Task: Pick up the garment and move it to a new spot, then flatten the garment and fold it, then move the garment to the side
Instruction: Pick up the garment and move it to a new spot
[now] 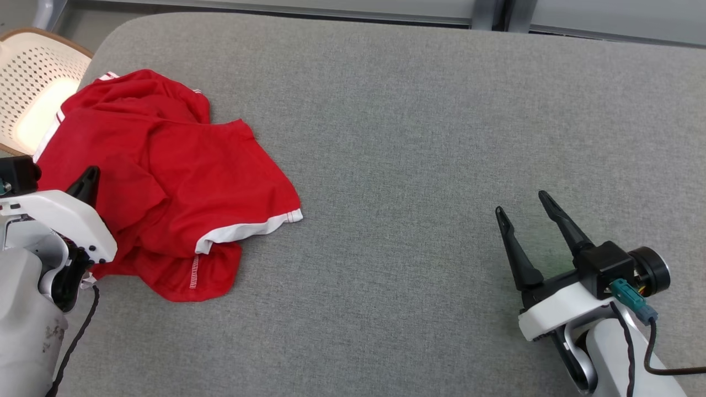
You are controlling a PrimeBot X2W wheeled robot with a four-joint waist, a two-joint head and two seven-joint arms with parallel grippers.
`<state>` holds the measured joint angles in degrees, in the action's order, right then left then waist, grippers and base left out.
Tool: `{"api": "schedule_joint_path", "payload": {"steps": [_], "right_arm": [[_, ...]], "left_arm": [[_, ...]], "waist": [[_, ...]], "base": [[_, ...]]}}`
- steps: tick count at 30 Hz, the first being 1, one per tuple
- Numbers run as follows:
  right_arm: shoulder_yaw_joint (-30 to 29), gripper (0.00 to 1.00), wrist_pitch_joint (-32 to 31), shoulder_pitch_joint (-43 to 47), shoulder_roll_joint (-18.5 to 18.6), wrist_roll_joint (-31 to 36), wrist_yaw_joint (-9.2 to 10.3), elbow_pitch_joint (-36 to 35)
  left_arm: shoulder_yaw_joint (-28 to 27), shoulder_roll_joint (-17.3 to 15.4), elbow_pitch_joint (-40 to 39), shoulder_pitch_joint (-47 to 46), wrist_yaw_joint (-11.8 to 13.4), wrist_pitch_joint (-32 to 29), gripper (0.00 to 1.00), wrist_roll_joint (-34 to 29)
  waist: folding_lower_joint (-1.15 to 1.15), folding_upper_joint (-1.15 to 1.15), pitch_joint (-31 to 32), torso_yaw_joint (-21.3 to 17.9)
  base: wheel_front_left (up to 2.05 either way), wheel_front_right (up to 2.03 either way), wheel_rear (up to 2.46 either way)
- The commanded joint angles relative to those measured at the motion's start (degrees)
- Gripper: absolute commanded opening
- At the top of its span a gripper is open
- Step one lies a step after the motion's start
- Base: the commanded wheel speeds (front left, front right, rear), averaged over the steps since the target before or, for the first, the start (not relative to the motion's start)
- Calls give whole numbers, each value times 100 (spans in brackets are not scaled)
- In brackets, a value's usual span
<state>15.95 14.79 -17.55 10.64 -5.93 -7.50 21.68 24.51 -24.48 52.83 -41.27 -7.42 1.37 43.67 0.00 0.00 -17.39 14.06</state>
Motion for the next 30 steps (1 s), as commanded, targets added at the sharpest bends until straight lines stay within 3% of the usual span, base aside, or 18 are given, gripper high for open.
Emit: {"api": "schedule_joint_path", "payload": {"steps": [1,17,30], "right_arm": [[14,100,25,39,0,-1,2,19],[14,100,38,266,-346,-176,2,55],[-7,100,38,739,-537,-361,2,-364]], "left_arm": [[10,-49,-7,-64,-5,50,0,51],[139,-273,-976,277,60,958,0,34],[166,-37,-2596,1802,892,1287,0,-107]], "waist": [[0,0,71,19],[0,0,906,52],[0,0,1631,224]], "base": [[0,0,0],[0,0,0],[0,0,0]]}}
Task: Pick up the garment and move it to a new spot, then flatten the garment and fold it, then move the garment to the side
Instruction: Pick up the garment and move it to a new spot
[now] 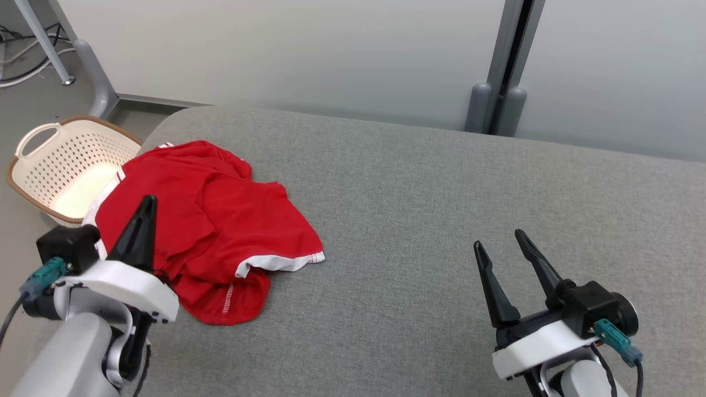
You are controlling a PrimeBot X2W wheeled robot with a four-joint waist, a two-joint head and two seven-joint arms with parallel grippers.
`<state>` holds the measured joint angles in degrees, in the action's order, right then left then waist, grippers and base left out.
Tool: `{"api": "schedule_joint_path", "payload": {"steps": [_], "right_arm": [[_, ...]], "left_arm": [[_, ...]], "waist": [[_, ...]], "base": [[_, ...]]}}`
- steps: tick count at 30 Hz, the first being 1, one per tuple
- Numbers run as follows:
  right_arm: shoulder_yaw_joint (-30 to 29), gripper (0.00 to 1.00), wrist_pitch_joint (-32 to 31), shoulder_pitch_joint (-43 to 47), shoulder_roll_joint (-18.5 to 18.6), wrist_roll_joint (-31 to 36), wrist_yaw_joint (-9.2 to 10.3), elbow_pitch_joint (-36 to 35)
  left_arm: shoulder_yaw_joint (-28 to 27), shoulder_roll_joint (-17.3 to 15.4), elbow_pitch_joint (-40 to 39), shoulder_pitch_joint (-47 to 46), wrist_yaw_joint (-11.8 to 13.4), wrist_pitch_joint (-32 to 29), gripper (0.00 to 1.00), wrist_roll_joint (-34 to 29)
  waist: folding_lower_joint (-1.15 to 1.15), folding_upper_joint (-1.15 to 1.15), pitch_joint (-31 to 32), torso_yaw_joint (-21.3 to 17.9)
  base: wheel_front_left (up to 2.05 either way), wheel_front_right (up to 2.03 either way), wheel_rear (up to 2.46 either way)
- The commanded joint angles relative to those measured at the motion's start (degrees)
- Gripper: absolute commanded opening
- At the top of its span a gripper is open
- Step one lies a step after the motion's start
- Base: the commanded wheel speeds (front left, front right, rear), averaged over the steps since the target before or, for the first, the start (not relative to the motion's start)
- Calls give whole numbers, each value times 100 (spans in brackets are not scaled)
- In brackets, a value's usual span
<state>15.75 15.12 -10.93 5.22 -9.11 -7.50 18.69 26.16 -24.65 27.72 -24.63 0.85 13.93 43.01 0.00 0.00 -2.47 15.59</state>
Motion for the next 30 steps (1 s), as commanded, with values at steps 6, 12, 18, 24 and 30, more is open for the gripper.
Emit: {"api": "schedule_joint_path", "payload": {"steps": [6,12,18,24,30], "right_arm": [[44,100,6,401,-43,-126,2,-314],[89,100,6,607,-93,-162,2,-381],[147,100,6,624,-118,-181,2,-354],[180,100,6,564,-107,-148,2,-307],[244,100,6,469,-32,-84,2,-300]], "left_arm": [[-77,127,-675,989,368,110,100,-135],[-253,336,-1080,1622,589,130,100,-331],[-431,468,-1241,1910,543,130,100,-552],[-541,526,-1163,1966,479,131,100,-647],[-563,473,-968,1755,476,32,100,-608]], "waist": [[0,0,402,194],[0,0,522,283],[0,0,565,322],[0,0,532,289],[0,0,333,149]], "base": [[0,0,0],[0,0,0],[0,0,0],[0,0,0],[0,0,0]]}}
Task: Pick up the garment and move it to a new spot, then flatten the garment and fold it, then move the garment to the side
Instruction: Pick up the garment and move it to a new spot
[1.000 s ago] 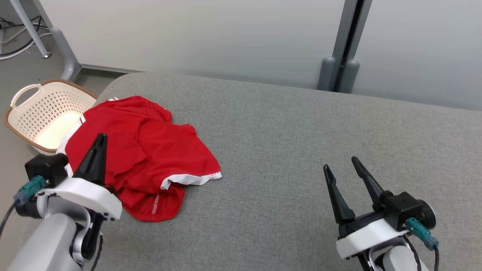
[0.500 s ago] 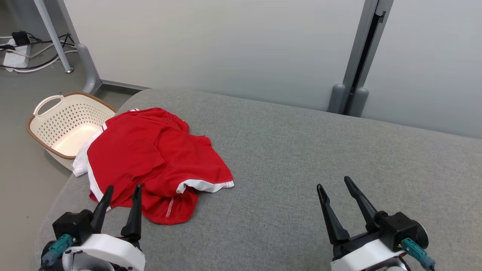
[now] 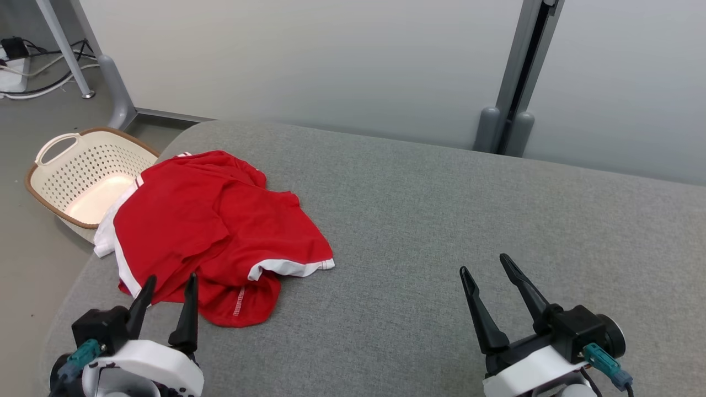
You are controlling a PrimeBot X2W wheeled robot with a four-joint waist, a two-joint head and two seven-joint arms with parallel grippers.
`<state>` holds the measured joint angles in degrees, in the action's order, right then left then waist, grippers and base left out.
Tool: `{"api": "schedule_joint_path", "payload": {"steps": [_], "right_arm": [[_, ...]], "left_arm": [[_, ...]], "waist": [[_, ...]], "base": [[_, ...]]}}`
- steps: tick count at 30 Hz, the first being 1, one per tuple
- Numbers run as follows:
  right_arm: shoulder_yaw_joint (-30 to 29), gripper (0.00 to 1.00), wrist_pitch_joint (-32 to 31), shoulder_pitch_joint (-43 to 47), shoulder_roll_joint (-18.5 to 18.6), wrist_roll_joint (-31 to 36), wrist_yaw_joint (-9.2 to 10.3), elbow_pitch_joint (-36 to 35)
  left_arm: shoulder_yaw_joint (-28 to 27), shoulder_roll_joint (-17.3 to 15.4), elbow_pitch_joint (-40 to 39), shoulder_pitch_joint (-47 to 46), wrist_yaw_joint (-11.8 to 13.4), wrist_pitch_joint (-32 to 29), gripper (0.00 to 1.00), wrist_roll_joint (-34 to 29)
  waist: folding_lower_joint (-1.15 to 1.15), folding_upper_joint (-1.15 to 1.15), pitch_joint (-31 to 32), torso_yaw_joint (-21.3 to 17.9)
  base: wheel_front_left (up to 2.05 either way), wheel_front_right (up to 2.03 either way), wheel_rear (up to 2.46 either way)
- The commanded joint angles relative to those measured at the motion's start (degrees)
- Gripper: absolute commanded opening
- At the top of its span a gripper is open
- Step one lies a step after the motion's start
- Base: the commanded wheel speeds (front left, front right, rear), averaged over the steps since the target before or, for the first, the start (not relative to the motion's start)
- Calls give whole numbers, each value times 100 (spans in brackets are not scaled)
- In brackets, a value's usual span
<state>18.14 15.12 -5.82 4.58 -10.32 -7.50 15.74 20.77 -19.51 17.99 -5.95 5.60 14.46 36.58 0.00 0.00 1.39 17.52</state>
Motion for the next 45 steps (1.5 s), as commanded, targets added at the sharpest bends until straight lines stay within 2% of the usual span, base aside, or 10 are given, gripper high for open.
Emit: {"api": "schedule_joint_path", "payload": {"steps": [1,10,14,23,30,36,42,43,44,45], "right_arm": [[10,100,6,-66,52,43,2,-6],[133,100,6,-462,203,158,2,-61],[165,100,6,-648,259,193,2,-94],[254,100,6,-931,334,236,2,-90],[216,100,6,-1017,344,246,2,-121],[204,100,6,-1003,355,247,2,-119],[205,100,6,-1039,351,262,2,-79],[214,100,6,-1060,353,267,2,-71],[213,100,6,-1074,353,268,2,-63],[208,100,6,-1073,351,266,2,-57]], "left_arm": [[-13,-59,42,-159,0,-53,100,29],[38,-313,503,-1083,64,-743,100,-110],[-33,-419,794,-1635,-97,-1192,100,88],[99,-700,1612,-2673,-507,-1883,100,66],[286,-744,2324,-3163,-621,-2001,100,-92],[286,-662,2966,-3483,-643,-1927,100,-77],[260,-583,3569,-3685,-795,-1850,100,35],[237,-562,3647,-3719,-795,-1809,89,66],[218,-539,3728,-3749,-815,-1751,41,84],[218,-525,3777,-3786,-840,-1680,0,81]], "waist": [[0,0,-101,-71],[0,0,-680,-389],[0,0,-1004,-532],[0,0,-1564,-742],[0,0,-1882,-849],[0,0,-2024,-913],[0,0,-2108,-949],[0,0,-2119,-956],[0,0,-2127,-958],[0,0,-2130,-957]], "base": [[0,0,0],[0,0,0],[0,0,0],[0,0,0],[0,0,0],[0,0,0],[0,0,0],[0,0,0],[0,0,0],[0,0,0]]}}
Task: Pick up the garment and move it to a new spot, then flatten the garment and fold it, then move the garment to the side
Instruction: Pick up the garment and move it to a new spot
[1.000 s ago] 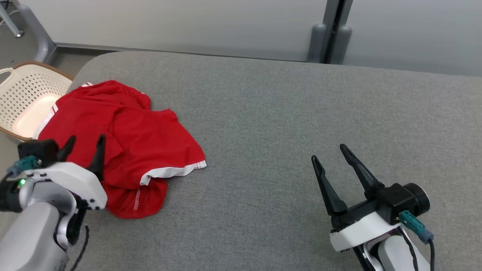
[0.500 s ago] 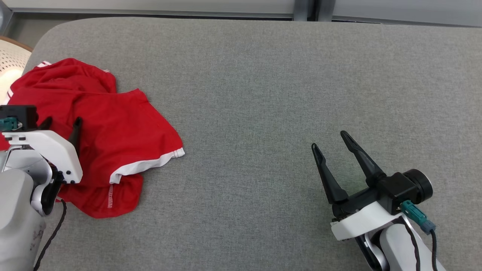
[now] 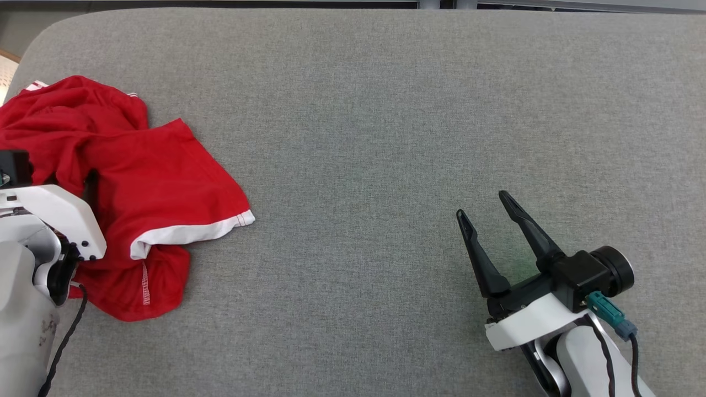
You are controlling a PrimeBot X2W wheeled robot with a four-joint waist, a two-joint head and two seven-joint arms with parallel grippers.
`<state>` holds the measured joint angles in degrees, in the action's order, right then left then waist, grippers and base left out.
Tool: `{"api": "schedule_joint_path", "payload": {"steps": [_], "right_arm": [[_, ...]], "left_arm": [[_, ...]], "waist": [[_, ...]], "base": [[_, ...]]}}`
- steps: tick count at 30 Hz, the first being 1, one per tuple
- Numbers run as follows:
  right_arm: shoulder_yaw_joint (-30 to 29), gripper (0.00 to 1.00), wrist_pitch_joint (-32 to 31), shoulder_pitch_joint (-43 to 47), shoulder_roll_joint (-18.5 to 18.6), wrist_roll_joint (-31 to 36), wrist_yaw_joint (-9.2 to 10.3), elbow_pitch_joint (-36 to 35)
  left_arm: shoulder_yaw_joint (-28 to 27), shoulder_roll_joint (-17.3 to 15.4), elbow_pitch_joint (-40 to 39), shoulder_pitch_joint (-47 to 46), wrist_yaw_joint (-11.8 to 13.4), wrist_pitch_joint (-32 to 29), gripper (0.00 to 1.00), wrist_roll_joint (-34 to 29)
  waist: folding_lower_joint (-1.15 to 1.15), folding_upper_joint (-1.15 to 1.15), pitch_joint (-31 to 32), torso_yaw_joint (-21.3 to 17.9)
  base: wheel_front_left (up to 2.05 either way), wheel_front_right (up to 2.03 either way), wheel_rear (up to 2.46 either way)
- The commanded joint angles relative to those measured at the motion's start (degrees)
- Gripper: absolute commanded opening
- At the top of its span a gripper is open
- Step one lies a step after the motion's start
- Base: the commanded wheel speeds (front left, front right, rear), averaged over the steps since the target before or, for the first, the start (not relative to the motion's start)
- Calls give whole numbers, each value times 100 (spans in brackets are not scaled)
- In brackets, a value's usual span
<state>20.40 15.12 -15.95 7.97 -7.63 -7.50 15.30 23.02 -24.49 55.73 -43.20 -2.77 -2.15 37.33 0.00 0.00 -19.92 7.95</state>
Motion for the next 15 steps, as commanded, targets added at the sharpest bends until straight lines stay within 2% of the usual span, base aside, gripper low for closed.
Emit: {"api": "schedule_joint_path", "payload": {"steps": [1,9,15], "right_arm": [[-21,100,6,-57,11,-4,2,-5],[-97,100,6,52,-18,-71,2,142],[-66,100,6,151,-114,-144,2,248]], "left_arm": [[-6,-15,50,-98,-16,45,0,1],[76,80,262,-147,-113,481,0,-50],[180,22,88,0,-143,691,0,-136]], "waist": [[0,0,1,5],[0,0,314,124],[0,0,730,239]], "base": [[0,0,0],[0,0,0],[0,0,0]]}}
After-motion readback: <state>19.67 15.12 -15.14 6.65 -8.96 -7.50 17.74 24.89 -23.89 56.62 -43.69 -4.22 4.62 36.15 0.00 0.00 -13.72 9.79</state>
